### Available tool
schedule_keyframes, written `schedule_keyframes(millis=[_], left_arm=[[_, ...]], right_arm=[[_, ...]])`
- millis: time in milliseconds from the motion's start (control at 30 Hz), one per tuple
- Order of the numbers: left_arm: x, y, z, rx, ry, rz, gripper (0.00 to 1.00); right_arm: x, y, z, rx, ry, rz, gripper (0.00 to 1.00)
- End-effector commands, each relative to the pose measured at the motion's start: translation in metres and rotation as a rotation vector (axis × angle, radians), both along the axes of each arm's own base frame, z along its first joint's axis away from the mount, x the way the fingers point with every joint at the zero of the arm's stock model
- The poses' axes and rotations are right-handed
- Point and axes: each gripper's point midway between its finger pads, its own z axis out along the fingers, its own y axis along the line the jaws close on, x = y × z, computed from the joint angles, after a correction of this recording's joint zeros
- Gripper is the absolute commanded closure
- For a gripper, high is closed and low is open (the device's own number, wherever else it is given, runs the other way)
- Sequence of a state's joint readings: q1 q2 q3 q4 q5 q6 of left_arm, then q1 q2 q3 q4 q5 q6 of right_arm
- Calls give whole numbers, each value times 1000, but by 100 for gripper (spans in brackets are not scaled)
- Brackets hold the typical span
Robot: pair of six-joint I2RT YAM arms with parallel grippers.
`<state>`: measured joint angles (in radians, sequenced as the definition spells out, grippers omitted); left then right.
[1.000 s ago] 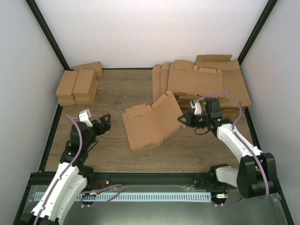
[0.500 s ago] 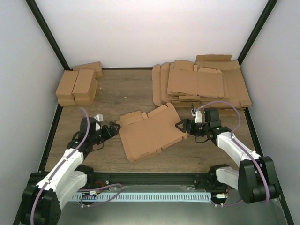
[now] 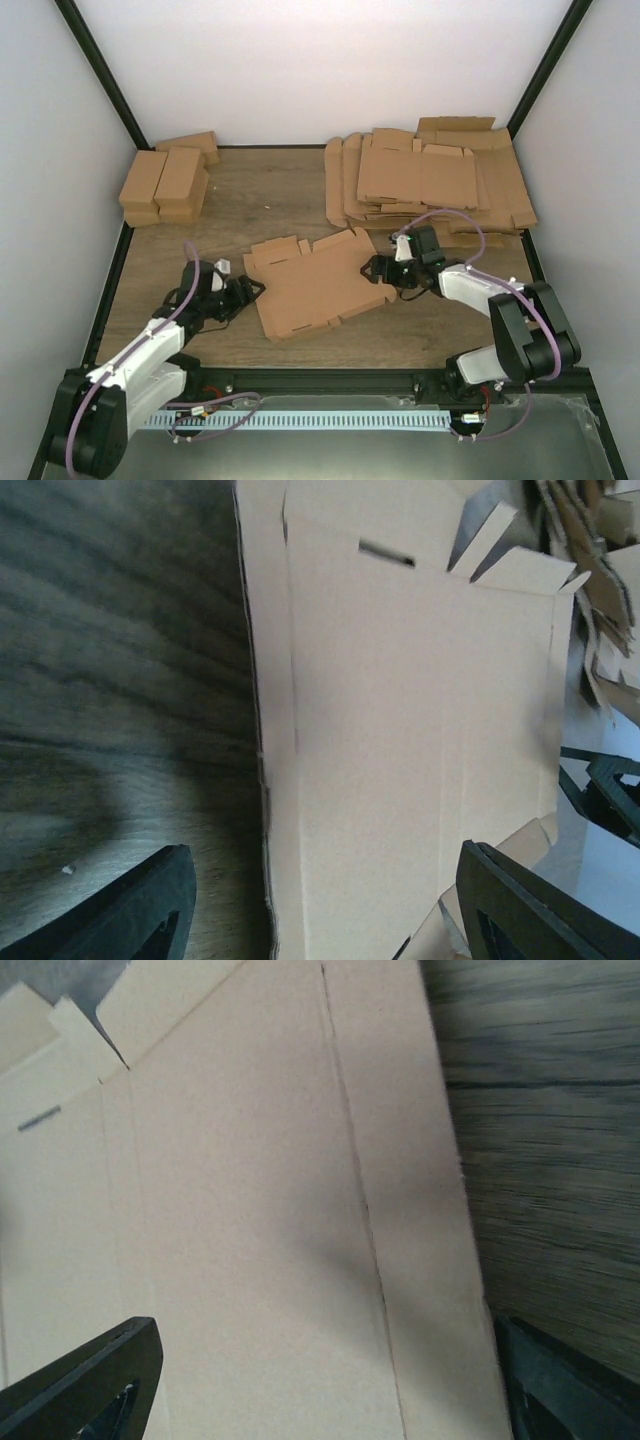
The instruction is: Fold the paper box
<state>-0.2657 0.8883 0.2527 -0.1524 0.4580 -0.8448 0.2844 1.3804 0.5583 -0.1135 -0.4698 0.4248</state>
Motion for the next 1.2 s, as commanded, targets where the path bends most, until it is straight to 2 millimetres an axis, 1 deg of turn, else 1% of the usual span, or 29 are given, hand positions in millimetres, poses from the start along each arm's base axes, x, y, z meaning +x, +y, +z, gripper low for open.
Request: schedule_keyframes(millis=[0,67,167,200,267,333,400,467,533,667,767,900,1033,1067,1100,1167], left_arm=[[-2,-7,-9,-2,40,-22,29],[-2,-10,-13,6,53,-37,36],[1,-12,-11,30,51,-59,47],[4,-11,-8,50,44,-68,55],[11,-5,1,131,21,-83,66],[20,5,12,219,-7,-81,73],[26,8,22,262,-26,-93,80],[28,7,26,283,-11,-115,86],[30,2,24,293,13,-156,95],[38,-4,26,380,42,-221,96],[48,-8,38,503,25,-262,96],[59,-15,61,670,-34,-330,96],[64,-28,83,816,-110,-404,96],[65,-29,88,865,-131,-412,96],[67,-26,91,914,-140,-411,96],[70,-23,98,1013,-168,-416,96]], right_arm=[[16,21,8,-54,-76,25,10],[12,26,4,-53,-67,42,13],[4,34,0,-48,-58,70,17],[0,36,-1,-52,-55,77,17],[-7,37,-2,-56,-53,83,18],[-14,37,-3,-52,-53,89,18],[-22,37,-4,-40,-48,96,18],[-33,40,-7,-24,-38,114,18],[-42,44,-7,-12,-30,131,18],[-54,52,-5,3,-24,155,19],[-59,54,0,17,-30,160,19],[-59,52,4,16,-47,156,19],[-58,50,4,-7,-51,157,18],[-56,48,4,-20,-52,149,17],[-55,46,5,-33,-56,140,15],[-50,39,6,-70,-67,102,7]])
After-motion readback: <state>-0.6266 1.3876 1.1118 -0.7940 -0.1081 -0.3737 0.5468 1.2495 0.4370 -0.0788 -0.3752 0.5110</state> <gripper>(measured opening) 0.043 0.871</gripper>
